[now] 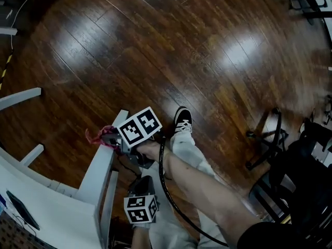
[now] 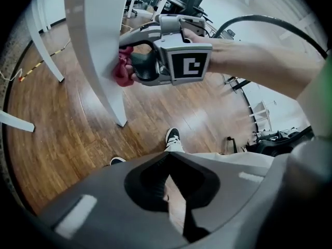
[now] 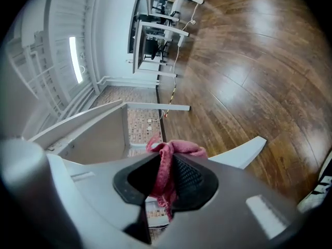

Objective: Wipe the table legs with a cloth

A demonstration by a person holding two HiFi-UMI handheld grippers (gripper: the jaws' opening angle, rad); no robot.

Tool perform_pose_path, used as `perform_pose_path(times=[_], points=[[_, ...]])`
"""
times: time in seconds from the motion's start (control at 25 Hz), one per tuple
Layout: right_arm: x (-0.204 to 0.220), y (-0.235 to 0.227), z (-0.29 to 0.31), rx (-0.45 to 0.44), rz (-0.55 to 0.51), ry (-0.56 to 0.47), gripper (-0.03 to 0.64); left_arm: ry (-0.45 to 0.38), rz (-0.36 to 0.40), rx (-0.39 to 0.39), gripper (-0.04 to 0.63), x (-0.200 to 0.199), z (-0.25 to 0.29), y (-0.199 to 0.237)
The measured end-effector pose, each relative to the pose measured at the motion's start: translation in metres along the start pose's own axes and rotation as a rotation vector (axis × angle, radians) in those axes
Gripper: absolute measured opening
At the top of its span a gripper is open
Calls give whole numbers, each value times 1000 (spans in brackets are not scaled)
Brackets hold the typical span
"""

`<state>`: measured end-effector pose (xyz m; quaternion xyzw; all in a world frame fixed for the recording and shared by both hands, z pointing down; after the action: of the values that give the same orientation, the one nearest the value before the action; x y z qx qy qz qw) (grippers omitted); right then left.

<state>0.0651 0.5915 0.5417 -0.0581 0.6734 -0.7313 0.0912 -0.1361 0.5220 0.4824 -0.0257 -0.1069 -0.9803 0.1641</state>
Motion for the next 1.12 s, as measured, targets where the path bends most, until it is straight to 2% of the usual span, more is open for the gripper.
perform_pose_path(times=[0.28,0.56,0.72,0.92,1.12], points=[[9,72,-14,-74,8,-9,60,-43,-40,-10,2,-7,-29,-20],[8,137,-18,-148,-14,53,60,-98,-162,-52,2,-17,-62,-30],[7,168,-21,-181,-18,77,60,-116,-192,-91,2,-21,-85,-29],[13,202,-30,-169,-4,115,60,-136,-229,-117,2,-25,-131,-41],[12,222,-45,-148,47,157,60,-209,-277,-138,2,-44,-179,-58]])
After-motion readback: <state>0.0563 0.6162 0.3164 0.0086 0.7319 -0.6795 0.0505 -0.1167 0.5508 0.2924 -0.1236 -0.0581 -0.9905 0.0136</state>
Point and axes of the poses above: the fingertips, and each gripper's own axes: z forward along the fingers, y to its left, x out of its underside, the point moved 9 cm from there along -z, backward along the fingers, and after that the axes turned 14 degrees about -x, right-handed, at the moved point
